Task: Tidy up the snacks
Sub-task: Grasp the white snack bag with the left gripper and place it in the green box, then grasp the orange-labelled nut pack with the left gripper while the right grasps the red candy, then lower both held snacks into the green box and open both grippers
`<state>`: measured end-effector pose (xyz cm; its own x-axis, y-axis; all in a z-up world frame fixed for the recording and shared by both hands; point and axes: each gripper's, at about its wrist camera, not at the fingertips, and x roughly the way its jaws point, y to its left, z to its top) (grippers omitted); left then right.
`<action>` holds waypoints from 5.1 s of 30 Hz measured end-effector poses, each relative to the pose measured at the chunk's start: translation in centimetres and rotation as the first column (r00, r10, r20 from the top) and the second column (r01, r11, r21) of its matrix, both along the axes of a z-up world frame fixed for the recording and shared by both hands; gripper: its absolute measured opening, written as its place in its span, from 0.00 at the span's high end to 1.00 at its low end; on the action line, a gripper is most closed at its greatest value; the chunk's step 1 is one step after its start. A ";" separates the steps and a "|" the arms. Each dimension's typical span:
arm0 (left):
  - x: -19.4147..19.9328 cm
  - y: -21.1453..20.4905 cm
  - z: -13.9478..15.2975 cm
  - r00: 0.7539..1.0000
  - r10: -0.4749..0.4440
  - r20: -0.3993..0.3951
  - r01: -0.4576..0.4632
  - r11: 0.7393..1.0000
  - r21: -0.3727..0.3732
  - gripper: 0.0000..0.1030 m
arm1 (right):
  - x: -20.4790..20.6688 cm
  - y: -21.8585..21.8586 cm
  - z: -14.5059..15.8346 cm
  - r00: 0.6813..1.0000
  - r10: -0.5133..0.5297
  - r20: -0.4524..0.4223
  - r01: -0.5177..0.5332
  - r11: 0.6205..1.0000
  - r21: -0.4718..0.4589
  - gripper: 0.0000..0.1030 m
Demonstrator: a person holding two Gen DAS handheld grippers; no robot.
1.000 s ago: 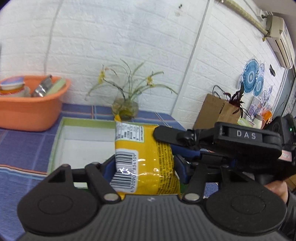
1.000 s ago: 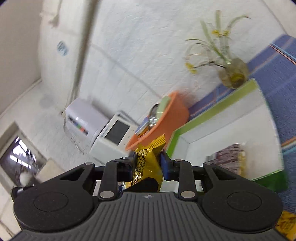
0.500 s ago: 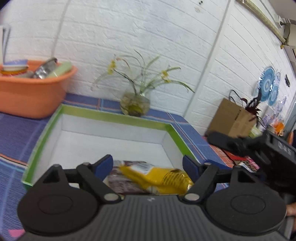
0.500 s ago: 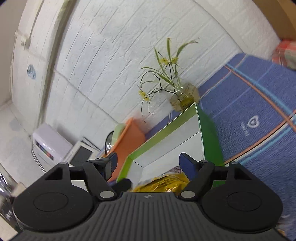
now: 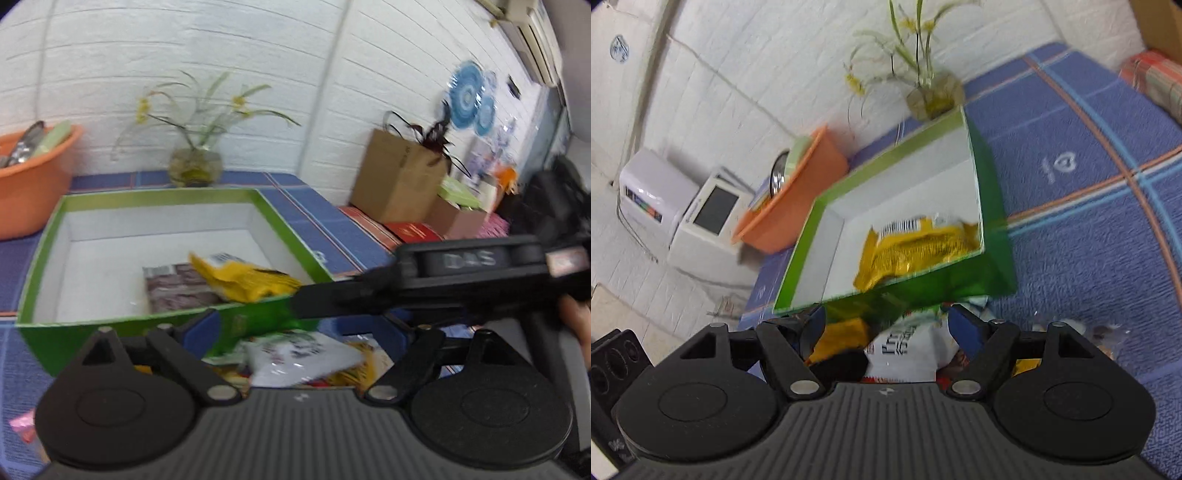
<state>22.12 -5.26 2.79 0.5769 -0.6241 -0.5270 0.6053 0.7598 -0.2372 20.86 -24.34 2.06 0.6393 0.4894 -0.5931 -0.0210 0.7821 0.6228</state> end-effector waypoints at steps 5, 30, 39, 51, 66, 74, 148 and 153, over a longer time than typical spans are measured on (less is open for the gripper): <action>0.8 -2.4 -3.0 0.999 0.019 -0.037 -0.015 0.993 0.116 0.17 | 1.0 0.2 -2.6 0.994 -0.034 -0.106 0.034 0.999 -0.004 0.00; -6.8 -0.1 5.7 0.912 0.057 0.406 -0.082 0.996 0.044 0.26 | -6.0 3.0 6.9 0.897 0.047 0.439 -0.058 0.998 0.013 0.03; -0.4 3.7 4.8 0.922 0.208 0.326 -0.211 0.977 -0.028 0.25 | 1.8 7.5 6.7 0.883 0.216 0.417 -0.185 0.976 -0.112 0.03; 9.3 6.6 -2.3 0.967 0.254 -0.033 -0.256 0.963 -0.084 0.22 | 8.4 5.4 -1.1 0.970 -0.013 0.244 -0.008 0.996 0.085 0.00; 2.8 13.3 2.4 0.925 0.377 0.048 -0.366 0.917 -0.157 0.04 | 0.0 1.2 1.0 0.982 0.006 0.187 -0.052 0.969 0.242 0.00; -6.4 11.7 -1.4 0.887 0.449 0.109 -0.452 0.892 0.004 0.03 | -7.7 -2.0 1.1 0.976 -0.051 0.210 0.050 0.999 0.011 0.00; -11.6 12.2 -7.4 0.867 0.497 0.029 -0.495 0.857 0.145 0.59 | -17.5 6.6 -3.9 0.901 0.062 0.430 0.039 0.974 -0.221 0.21; -13.2 13.8 -5.6 0.866 0.500 -0.010 -0.498 0.865 0.064 0.60 | -17.1 6.6 -4.1 0.909 0.083 0.409 -0.001 0.981 -0.196 0.21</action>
